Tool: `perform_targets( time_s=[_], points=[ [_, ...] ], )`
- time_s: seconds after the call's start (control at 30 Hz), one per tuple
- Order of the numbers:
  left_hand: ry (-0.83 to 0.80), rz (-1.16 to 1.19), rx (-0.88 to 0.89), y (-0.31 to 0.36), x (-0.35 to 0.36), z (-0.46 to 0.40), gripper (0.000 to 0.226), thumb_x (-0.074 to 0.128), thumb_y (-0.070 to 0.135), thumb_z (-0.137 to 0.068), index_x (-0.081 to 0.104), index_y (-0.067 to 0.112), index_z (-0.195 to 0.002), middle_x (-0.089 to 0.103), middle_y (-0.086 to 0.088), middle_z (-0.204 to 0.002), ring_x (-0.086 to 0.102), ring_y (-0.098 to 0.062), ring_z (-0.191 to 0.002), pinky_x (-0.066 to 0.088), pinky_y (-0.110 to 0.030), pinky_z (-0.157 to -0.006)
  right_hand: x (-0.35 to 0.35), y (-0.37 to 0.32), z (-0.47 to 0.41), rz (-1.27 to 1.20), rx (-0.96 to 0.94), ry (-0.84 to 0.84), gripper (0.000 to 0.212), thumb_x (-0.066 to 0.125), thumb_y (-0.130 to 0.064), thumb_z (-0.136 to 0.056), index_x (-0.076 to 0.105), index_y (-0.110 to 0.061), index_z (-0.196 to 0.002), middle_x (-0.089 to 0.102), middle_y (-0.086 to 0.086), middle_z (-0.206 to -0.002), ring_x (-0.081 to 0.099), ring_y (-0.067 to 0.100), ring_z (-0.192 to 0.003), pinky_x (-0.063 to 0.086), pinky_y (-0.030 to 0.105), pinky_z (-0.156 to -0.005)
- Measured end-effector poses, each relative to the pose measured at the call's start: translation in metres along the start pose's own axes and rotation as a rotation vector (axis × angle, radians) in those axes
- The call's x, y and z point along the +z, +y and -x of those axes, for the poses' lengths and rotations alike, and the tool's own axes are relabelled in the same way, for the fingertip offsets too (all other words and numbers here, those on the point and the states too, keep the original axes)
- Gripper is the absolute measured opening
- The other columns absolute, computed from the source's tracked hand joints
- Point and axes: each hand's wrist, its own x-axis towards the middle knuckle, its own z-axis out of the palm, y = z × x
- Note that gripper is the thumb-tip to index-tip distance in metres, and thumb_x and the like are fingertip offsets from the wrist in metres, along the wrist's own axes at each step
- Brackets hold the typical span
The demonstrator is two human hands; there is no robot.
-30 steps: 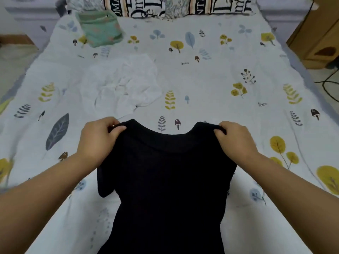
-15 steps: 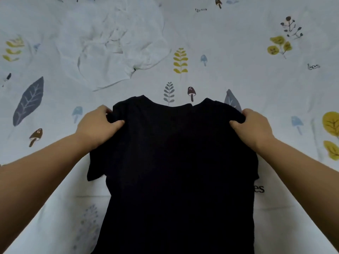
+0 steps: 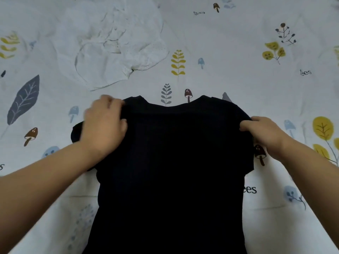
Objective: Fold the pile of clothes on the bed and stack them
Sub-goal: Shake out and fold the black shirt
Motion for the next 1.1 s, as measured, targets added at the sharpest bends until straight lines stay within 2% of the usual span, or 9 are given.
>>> perform_targets(
  time_s=[0.2, 0.33, 0.4, 0.53, 0.67, 0.77, 0.83, 0.97, 1.1],
  points=[
    [-0.272, 0.289, 0.413, 0.116, 0.023, 0.017, 0.055, 0.055, 0.014, -0.085, 0.042, 0.017, -0.139, 0.033, -0.002, -0.148, 0.033, -0.021, -0.134, 0.027, -0.033, -0.109, -0.013, 0.016, 0.015, -0.203, -0.152, -0.143, 0.03, 0.054, 0.011, -0.082, 0.054, -0.015, -0.066, 0.059, 0.006, -0.075, 0.051, 0.022, -0.073, 0.039, 0.028, -0.067],
    [-0.442, 0.386, 0.418, 0.166, 0.041, 0.017, 0.055, 0.046, 0.014, -0.092, 0.03, 0.021, -0.144, 0.027, 0.004, -0.151, 0.027, -0.018, -0.136, 0.026, -0.035, -0.11, -0.007, 0.019, 0.013, -0.171, -0.145, -0.111, 0.024, 0.065, 0.001, -0.082, 0.054, -0.018, -0.092, 0.057, 0.003, -0.072, 0.053, 0.016, -0.06, 0.039, 0.025, -0.054],
    [-0.499, 0.402, 0.365, 0.177, 0.048, 0.017, 0.052, 0.045, 0.015, -0.093, 0.032, 0.021, -0.143, 0.032, 0.003, -0.148, 0.03, -0.02, -0.133, 0.03, -0.039, -0.11, -0.004, 0.021, 0.014, -0.073, -0.056, -0.142, 0.031, 0.071, -0.006, -0.078, 0.053, -0.016, -0.1, 0.058, 0.003, -0.076, 0.058, 0.013, -0.058, 0.043, 0.021, -0.048],
    [-0.574, 0.41, 0.257, 0.184, 0.054, 0.016, 0.035, 0.043, 0.024, -0.097, 0.051, 0.02, -0.131, 0.044, 0.002, -0.137, 0.038, -0.02, -0.125, 0.035, -0.038, -0.106, -0.007, 0.025, 0.021, -0.041, -0.066, -0.059, 0.006, 0.062, -0.006, -0.08, 0.059, -0.003, -0.076, 0.053, 0.011, -0.063, 0.05, 0.016, -0.046, 0.033, 0.022, -0.04],
    [-0.688, 0.939, -0.192, 0.195, 0.041, 0.012, 0.036, 0.038, 0.042, -0.097, 0.063, 0.017, -0.105, 0.065, -0.003, -0.105, 0.06, -0.015, -0.095, 0.049, -0.027, -0.076, -0.005, 0.019, 0.038, -0.086, -0.214, 0.146, 0.01, 0.054, -0.002, -0.077, 0.049, 0.003, -0.07, 0.047, 0.014, -0.063, 0.044, 0.026, -0.059, 0.034, 0.033, -0.054],
    [-0.906, 1.367, -0.486, 0.196, 0.028, 0.006, 0.045, 0.041, 0.06, -0.088, 0.063, 0.02, -0.094, 0.068, -0.001, -0.089, 0.065, -0.017, -0.085, 0.051, -0.032, -0.075, 0.013, 0.004, 0.063, 0.146, -0.408, 0.369, 0.021, 0.058, -0.006, -0.073, 0.045, -0.02, -0.064, 0.051, -0.007, -0.059, 0.047, 0.009, -0.055, 0.036, 0.022, -0.05],
    [-1.01, 1.572, -0.493, 0.186, 0.023, 0.005, 0.035, 0.054, 0.052, -0.082, 0.065, 0.019, -0.077, 0.064, 0.0, -0.068, 0.063, -0.015, -0.066, 0.052, -0.028, -0.066, 0.029, -0.008, 0.081, 0.113, -0.517, 0.311, 0.02, 0.06, -0.008, -0.074, 0.054, -0.026, -0.077, 0.058, -0.012, -0.068, 0.053, 0.005, -0.062, 0.042, 0.016, -0.057],
    [-0.637, 1.481, -0.626, 0.157, 0.028, -0.001, 0.017, 0.049, 0.0, -0.086, 0.064, 0.007, -0.083, 0.062, -0.009, -0.069, 0.059, -0.015, -0.055, 0.05, -0.021, -0.051, 0.053, -0.005, 0.105, 0.075, -0.573, -0.058, 0.028, 0.061, -0.017, -0.081, 0.065, -0.025, -0.108, 0.065, -0.012, -0.089, 0.06, 0.003, -0.082, 0.051, 0.025, -0.081],
    [-0.424, 1.004, -0.731, 0.131, 0.039, 0.001, 0.026, 0.058, 0.027, -0.09, 0.052, 0.012, -0.11, 0.06, -0.006, -0.101, 0.061, -0.019, -0.082, 0.049, -0.029, -0.061, 0.061, 0.018, 0.102, 0.236, -0.565, 0.165, 0.034, 0.057, -0.022, -0.087, 0.055, -0.024, -0.121, 0.056, -0.007, -0.116, 0.045, 0.003, -0.101, 0.042, 0.021, -0.091]
  ],
)
